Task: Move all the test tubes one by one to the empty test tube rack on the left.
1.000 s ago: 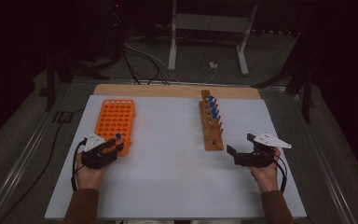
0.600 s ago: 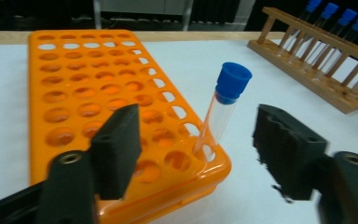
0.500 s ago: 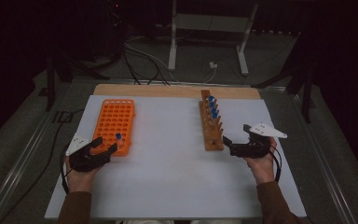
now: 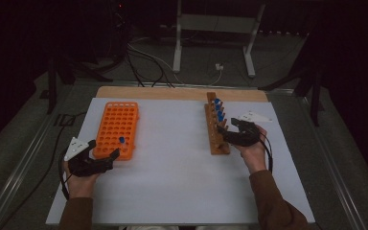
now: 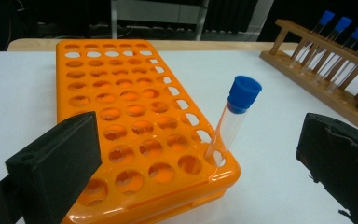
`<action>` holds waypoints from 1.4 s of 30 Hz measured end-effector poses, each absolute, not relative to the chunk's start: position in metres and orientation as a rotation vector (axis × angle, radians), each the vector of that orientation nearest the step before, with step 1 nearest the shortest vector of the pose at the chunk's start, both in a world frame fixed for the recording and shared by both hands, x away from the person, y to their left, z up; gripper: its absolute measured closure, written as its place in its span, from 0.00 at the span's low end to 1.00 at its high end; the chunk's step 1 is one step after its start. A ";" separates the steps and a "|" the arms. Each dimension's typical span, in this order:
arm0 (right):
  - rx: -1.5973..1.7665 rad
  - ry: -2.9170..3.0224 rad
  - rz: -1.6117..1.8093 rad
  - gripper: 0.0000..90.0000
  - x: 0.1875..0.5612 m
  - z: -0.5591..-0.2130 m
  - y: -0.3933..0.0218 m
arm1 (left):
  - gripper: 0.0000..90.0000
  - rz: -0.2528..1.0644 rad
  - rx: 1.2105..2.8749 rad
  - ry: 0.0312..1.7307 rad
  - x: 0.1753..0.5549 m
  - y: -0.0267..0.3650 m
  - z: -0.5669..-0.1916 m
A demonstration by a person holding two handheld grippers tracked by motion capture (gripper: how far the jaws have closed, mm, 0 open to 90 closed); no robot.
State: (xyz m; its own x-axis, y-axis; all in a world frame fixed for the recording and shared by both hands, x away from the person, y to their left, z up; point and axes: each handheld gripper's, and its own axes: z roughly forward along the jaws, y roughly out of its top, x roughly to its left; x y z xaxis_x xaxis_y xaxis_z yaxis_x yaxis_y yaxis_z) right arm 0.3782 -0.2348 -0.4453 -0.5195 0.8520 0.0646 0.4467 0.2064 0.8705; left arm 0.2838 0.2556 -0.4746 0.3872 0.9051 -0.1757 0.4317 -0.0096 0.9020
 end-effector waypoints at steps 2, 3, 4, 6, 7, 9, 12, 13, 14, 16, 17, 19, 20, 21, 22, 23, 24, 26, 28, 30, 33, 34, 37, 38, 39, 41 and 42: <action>1.204 2.056 1.232 0.51 0.383 -0.449 -0.231 | 0.01 0.580 1.626 1.219 0.284 0.255 -0.475; 1.202 2.059 1.230 0.55 0.385 -0.451 -0.229 | 0.01 0.580 1.619 1.222 0.285 0.255 -0.475; 1.202 2.059 1.230 0.55 0.385 -0.451 -0.229 | 0.01 0.581 1.612 1.225 0.285 0.256 -0.475; 1.215 2.055 1.217 0.64 0.391 -0.455 -0.225 | 0.01 0.591 1.614 1.239 0.286 0.256 -0.475; 1.223 2.054 1.214 0.65 0.393 -0.457 -0.224 | 0.01 0.598 1.623 1.241 0.285 0.255 -0.476; 1.252 2.039 1.210 0.71 0.396 -0.460 -0.224 | 0.01 0.602 1.629 1.242 0.285 0.255 -0.475; 1.256 2.032 1.222 0.76 0.397 -0.462 -0.224 | 0.01 0.607 1.628 1.247 0.285 0.255 -0.475; 1.254 2.025 1.225 0.78 0.398 -0.462 -0.224 | 0.01 0.606 1.620 1.254 0.286 0.255 -0.476; 1.251 2.023 1.229 0.79 0.398 -0.462 -0.223 | 0.01 0.606 1.620 1.254 0.286 0.255 -0.476; 1.239 2.024 1.223 0.82 0.399 -0.462 -0.222 | 0.01 0.611 1.624 1.258 0.285 0.255 -0.476; 1.235 2.030 1.217 0.82 0.399 -0.462 -0.221 | 0.01 0.619 1.626 1.259 0.285 0.255 -0.476; 1.230 2.040 1.209 0.83 0.399 -0.463 -0.220 | 0.01 0.638 1.624 1.257 0.285 0.255 -0.475; 1.226 2.043 1.205 0.84 0.399 -0.464 -0.219 | 0.01 0.641 1.624 1.255 0.285 0.255 -0.475; 1.226 2.043 1.205 0.84 0.399 -0.464 -0.219 | 0.01 0.641 1.623 1.255 0.285 0.255 -0.475; 1.214 2.043 1.203 0.84 0.399 -0.465 -0.217 | 0.01 0.641 1.627 1.258 0.285 0.255 -0.476; 1.214 2.043 1.203 0.84 0.399 -0.465 -0.217 | 0.01 0.641 1.627 1.258 0.285 0.255 -0.476; 1.211 2.043 1.203 0.84 0.399 -0.465 -0.216 | 0.01 0.640 1.627 1.257 0.285 0.255 -0.476; 1.204 2.042 1.195 0.85 0.399 -0.465 -0.214 | 0.01 0.640 1.624 1.256 0.285 0.256 -0.476; 1.199 2.036 1.184 0.85 0.398 -0.465 -0.213 | 0.01 0.638 1.623 1.256 0.285 0.256 -0.476; 1.198 2.033 1.182 0.86 0.398 -0.465 -0.212 | 0.01 0.639 1.624 1.256 0.285 0.256 -0.476; 1.201 2.030 1.186 0.86 0.398 -0.465 -0.212 | 0.01 0.640 1.623 1.256 0.285 0.256 -0.476; 1.197 2.027 1.189 0.86 0.397 -0.465 -0.212 | 0.01 0.639 1.624 1.255 0.285 0.256 -0.476; 1.196 2.014 1.207 0.86 0.396 -0.463 -0.212 | 0.01 0.641 1.629 1.256 0.285 0.256 -0.476; 1.192 2.011 1.213 0.86 0.395 -0.462 -0.213 | 0.01 0.640 1.629 1.256 0.285 0.255 -0.476; 1.192 2.006 1.220 0.86 0.395 -0.461 -0.213 | 0.01 0.640 1.630 1.257 0.285 0.255 -0.477; 1.186 1.997 1.228 0.86 0.393 -0.459 -0.213 | 0.01 0.639 1.630 1.257 0.285 0.255 -0.477; 1.181 1.995 1.232 0.86 0.393 -0.458 -0.214 | 0.01 0.639 1.630 1.257 0.285 0.255 -0.477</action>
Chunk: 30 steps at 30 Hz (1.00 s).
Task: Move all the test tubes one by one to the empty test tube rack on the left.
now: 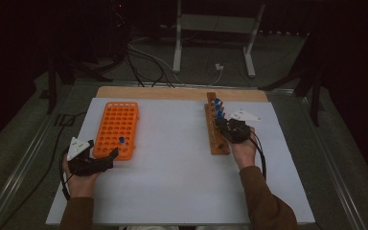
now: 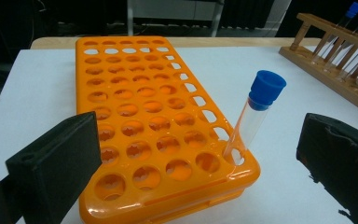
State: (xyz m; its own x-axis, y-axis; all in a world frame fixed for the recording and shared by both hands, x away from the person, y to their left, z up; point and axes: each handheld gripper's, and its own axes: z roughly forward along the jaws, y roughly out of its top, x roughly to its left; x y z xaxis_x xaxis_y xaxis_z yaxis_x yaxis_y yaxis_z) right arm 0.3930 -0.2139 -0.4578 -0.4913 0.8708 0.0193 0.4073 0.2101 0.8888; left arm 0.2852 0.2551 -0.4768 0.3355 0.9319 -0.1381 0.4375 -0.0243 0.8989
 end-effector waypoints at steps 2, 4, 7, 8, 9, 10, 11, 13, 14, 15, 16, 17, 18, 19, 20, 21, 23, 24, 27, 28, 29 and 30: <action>1.178 1.987 1.237 0.86 0.392 -0.455 -0.215 | 0.01 0.640 1.630 1.258 0.285 0.255 -0.477; 1.174 1.975 1.245 0.86 0.391 -0.452 -0.217 | 0.01 0.639 1.631 1.259 0.285 0.255 -0.477; 1.169 1.963 1.257 0.86 0.389 -0.447 -0.220 | 0.01 0.639 1.631 1.259 0.285 0.255 -0.477; 1.167 1.959 1.260 0.86 0.388 -0.445 -0.221 | 0.01 0.640 1.627 1.258 0.285 0.255 -0.477; 1.164 1.953 1.265 0.86 0.388 -0.443 -0.222 | 0.01 0.641 1.626 1.258 0.285 0.255 -0.477; 1.162 1.948 1.270 0.86 0.387 -0.441 -0.223 | 0.01 0.641 1.626 1.258 0.285 0.255 -0.477; 1.162 1.948 1.270 0.86 0.387 -0.441 -0.223 | 0.01 0.643 1.625 1.258 0.285 0.255 -0.477; 1.147 1.944 1.278 0.86 0.385 -0.433 -0.224 | 0.01 0.643 1.620 1.255 0.284 0.255 -0.476; 1.140 1.942 1.279 0.86 0.385 -0.431 -0.224 | 0.01 0.644 1.620 1.255 0.284 0.256 -0.476; 1.133 1.942 1.284 0.86 0.384 -0.428 -0.224 | 0.01 0.645 1.620 1.253 0.284 0.255 -0.475; 1.133 1.942 1.284 0.86 0.384 -0.428 -0.224 | 0.01 0.645 1.620 1.253 0.284 0.255 -0.475; 1.119 1.937 1.291 0.86 0.383 -0.423 -0.224 | 0.01 0.651 1.622 1.248 0.284 0.255 -0.474; 1.111 1.939 1.294 0.86 0.382 -0.420 -0.224 | 0.01 0.652 1.624 1.239 0.284 0.254 -0.473; 1.108 1.936 1.296 0.86 0.381 -0.418 -0.224 | 0.01 0.657 1.628 1.233 0.284 0.253 -0.471; 1.108 1.936 1.296 0.86 0.381 -0.418 -0.224 | 0.01 0.657 1.628 1.233 0.284 0.253 -0.471; 1.104 1.936 1.300 0.86 0.380 -0.416 -0.224 | 0.01 0.662 1.620 1.226 0.283 0.252 -0.468; 1.085 1.939 1.303 0.86 0.377 -0.411 -0.224 | 0.01 0.676 1.607 1.177 0.280 0.246 -0.457; 1.077 1.943 1.301 0.86 0.377 -0.410 -0.224 | 0.01 0.676 1.607 1.177 0.280 0.246 -0.457; 1.075 1.946 1.318 0.86 0.375 -0.407 -0.224 | 0.02 0.697 1.618 1.116 0.276 0.235 -0.446; 1.079 1.944 1.331 0.86 0.375 -0.407 -0.225 | 0.02 0.707 1.625 1.080 0.275 0.228 -0.440; 1.081 1.944 1.343 0.86 0.374 -0.406 -0.224 | 0.02 0.707 1.625 1.080 0.275 0.228 -0.440; 1.082 1.944 1.348 0.85 0.374 -0.406 -0.224 | 0.02 0.706 1.629 1.064 0.275 0.224 -0.438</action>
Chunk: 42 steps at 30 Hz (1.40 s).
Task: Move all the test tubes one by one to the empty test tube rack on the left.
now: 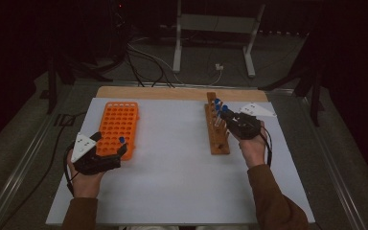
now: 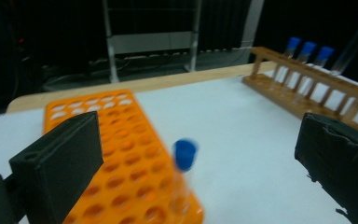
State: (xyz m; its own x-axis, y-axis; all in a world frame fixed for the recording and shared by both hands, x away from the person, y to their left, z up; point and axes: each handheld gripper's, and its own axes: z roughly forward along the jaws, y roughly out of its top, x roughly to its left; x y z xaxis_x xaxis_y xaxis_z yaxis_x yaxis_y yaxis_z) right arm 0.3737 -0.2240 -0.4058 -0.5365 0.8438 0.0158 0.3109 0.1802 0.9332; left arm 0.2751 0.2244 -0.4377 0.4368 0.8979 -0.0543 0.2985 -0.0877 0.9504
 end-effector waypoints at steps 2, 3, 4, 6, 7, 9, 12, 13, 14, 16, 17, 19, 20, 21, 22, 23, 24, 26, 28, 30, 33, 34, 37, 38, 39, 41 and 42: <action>1.077 1.950 1.362 0.85 0.373 -0.405 -0.223 | 0.02 0.704 1.631 1.032 0.276 0.217 -0.434; 1.078 1.951 1.373 0.85 0.373 -0.405 -0.222 | 0.02 0.701 1.631 1.011 0.277 0.213 -0.432; 1.080 1.956 1.386 0.85 0.372 -0.405 -0.221 | 0.02 0.688 1.633 0.998 0.278 0.210 -0.431; 1.070 1.965 1.392 0.85 0.372 -0.405 -0.218 | 0.02 0.666 1.645 0.979 0.280 0.201 -0.429; 1.065 1.972 1.396 0.85 0.371 -0.405 -0.217 | 0.02 0.662 1.657 0.971 0.282 0.198 -0.428; 1.056 1.981 1.407 0.85 0.370 -0.406 -0.213 | 0.02 0.654 1.661 0.958 0.284 0.190 -0.426; 1.044 1.992 1.418 0.85 0.368 -0.406 -0.208 | 0.02 0.650 1.661 0.937 0.289 0.181 -0.426; 1.044 1.995 1.426 0.85 0.367 -0.406 -0.206 | 0.02 0.647 1.655 0.930 0.292 0.176 -0.428; 1.042 1.997 1.433 0.85 0.367 -0.406 -0.204 | 0.02 0.645 1.660 0.931 0.293 0.173 -0.429; 1.033 2.005 1.444 0.85 0.365 -0.406 -0.201 | 0.02 0.644 1.671 0.932 0.295 0.171 -0.429; 1.028 2.009 1.449 0.85 0.365 -0.406 -0.199 | 0.02 0.640 1.678 0.935 0.296 0.169 -0.430; 1.019 2.015 1.460 0.85 0.364 -0.406 -0.195 | 0.02 0.629 1.691 0.946 0.298 0.164 -0.430; 1.015 2.024 1.462 0.85 0.363 -0.406 -0.192 | 0.02 0.627 1.694 0.946 0.301 0.161 -0.431; 1.014 2.034 1.457 0.85 0.363 -0.407 -0.190 | 0.02 0.627 1.694 0.946 0.301 0.161 -0.431; 1.012 2.043 1.455 0.85 0.363 -0.408 -0.187 | 0.03 0.632 1.693 0.947 0.302 0.159 -0.432; 1.012 2.043 1.455 0.85 0.363 -0.408 -0.187 | 0.03 0.633 1.697 0.947 0.304 0.157 -0.433; 1.007 2.057 1.463 0.85 0.362 -0.410 -0.182 | 0.03 0.631 1.703 0.944 0.305 0.155 -0.434; 1.002 2.067 1.473 0.85 0.361 -0.411 -0.178 | 0.04 0.629 1.734 0.932 0.308 0.147 -0.437; 0.994 2.081 1.483 0.85 0.361 -0.412 -0.173 | 0.05 0.626 1.745 0.927 0.309 0.144 -0.438; 0.988 2.099 1.488 0.85 0.360 -0.413 -0.169 | 0.06 0.619 1.761 0.926 0.312 0.140 -0.440; 0.980 2.112 1.508 0.85 0.358 -0.413 -0.163 | 0.06 0.595 1.773 0.940 0.317 0.133 -0.444; 0.975 2.116 1.518 0.85 0.357 -0.413 -0.161 | 0.06 0.595 1.773 0.940 0.317 0.133 -0.444; 0.960 2.125 1.535 0.85 0.354 -0.413 -0.156 | 0.08 0.574 1.774 0.951 0.320 0.128 -0.445; 0.959 2.131 1.543 0.85 0.353 -0.413 -0.154 | 0.10 0.538 1.764 0.969 0.323 0.126 -0.446; 0.954 2.136 1.546 0.85 0.353 -0.413 -0.153 | 0.11 0.538 1.764 0.969 0.323 0.126 -0.446; 0.950 2.145 1.553 0.85 0.352 -0.414 -0.150 | 0.13 0.514 1.754 0.972 0.324 0.123 -0.446; 0.948 2.148 1.556 0.85 0.352 -0.414 -0.149 | 0.13 0.498 1.757 0.954 0.325 0.120 -0.447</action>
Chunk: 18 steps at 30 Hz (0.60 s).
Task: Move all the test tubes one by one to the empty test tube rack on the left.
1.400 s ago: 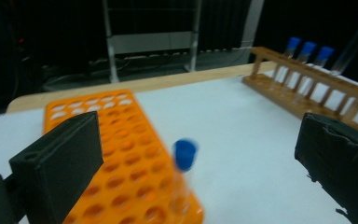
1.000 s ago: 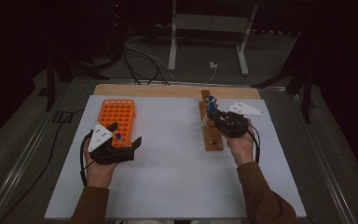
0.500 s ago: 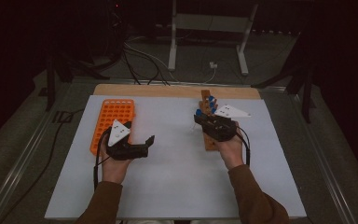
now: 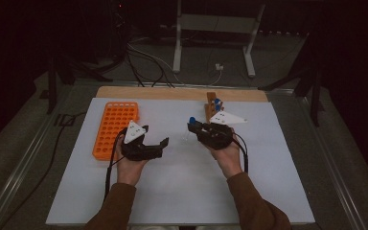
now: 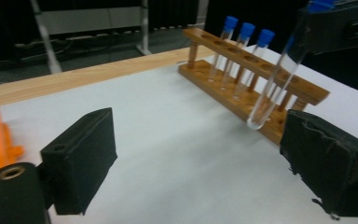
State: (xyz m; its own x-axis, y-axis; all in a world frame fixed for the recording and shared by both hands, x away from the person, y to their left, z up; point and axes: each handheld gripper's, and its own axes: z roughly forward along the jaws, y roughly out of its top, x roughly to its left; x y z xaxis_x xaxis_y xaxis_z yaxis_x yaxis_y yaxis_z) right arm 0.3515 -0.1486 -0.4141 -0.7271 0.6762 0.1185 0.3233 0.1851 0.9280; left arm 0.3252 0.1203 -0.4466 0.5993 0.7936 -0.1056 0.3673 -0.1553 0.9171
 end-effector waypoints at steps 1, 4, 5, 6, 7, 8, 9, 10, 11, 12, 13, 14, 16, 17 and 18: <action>0.945 2.151 1.558 0.85 0.351 -0.414 -0.147 | 0.14 0.498 1.757 0.954 0.325 0.120 -0.447; 0.939 2.158 1.570 0.85 0.351 -0.414 -0.144 | 0.16 0.504 1.783 0.929 0.325 0.114 -0.447; 0.937 2.160 1.576 0.85 0.350 -0.414 -0.143 | 0.17 0.504 1.789 0.920 0.325 0.113 -0.447; 0.934 2.165 1.577 0.85 0.349 -0.414 -0.141 | 0.17 0.503 1.791 0.916 0.325 0.111 -0.447; 0.928 2.168 1.579 0.85 0.349 -0.414 -0.140 | 0.18 0.500 1.794 0.909 0.325 0.110 -0.447; 0.922 2.171 1.581 0.85 0.348 -0.414 -0.138 | 0.18 0.491 1.803 0.894 0.325 0.107 -0.447; 0.919 2.175 1.584 0.85 0.347 -0.414 -0.137 | 0.19 0.491 1.803 0.894 0.325 0.107 -0.447; 0.914 2.179 1.586 0.85 0.347 -0.414 -0.135 | 0.20 0.487 1.812 0.874 0.325 0.103 -0.447; 0.909 2.182 1.586 0.85 0.346 -0.415 -0.133 | 0.21 0.488 1.817 0.868 0.325 0.101 -0.447; 0.908 2.187 1.586 0.85 0.346 -0.415 -0.132 | 0.21 0.492 1.822 0.863 0.325 0.100 -0.447; 0.904 2.191 1.587 0.85 0.345 -0.415 -0.130 | 0.21 0.492 1.822 0.863 0.325 0.100 -0.447; 0.903 2.198 1.586 0.85 0.345 -0.416 -0.129 | 0.22 0.494 1.826 0.851 0.325 0.097 -0.448; 0.894 2.207 1.588 0.85 0.343 -0.416 -0.125 | 0.24 0.485 1.829 0.841 0.326 0.095 -0.448; 0.890 2.212 1.589 0.85 0.343 -0.416 -0.124 | 0.25 0.485 1.829 0.841 0.326 0.095 -0.448; 0.884 2.216 1.589 0.85 0.342 -0.417 -0.123 | 0.25 0.482 1.838 0.834 0.326 0.094 -0.449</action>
State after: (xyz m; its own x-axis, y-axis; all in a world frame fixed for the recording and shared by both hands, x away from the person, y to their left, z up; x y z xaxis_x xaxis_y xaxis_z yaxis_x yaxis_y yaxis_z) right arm 0.3419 -0.1227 -0.4165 -0.7758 0.6182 0.1261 0.3176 0.2101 0.9246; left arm 0.3264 0.0935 -0.4491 0.6803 0.7314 -0.0465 0.3247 -0.2439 0.9138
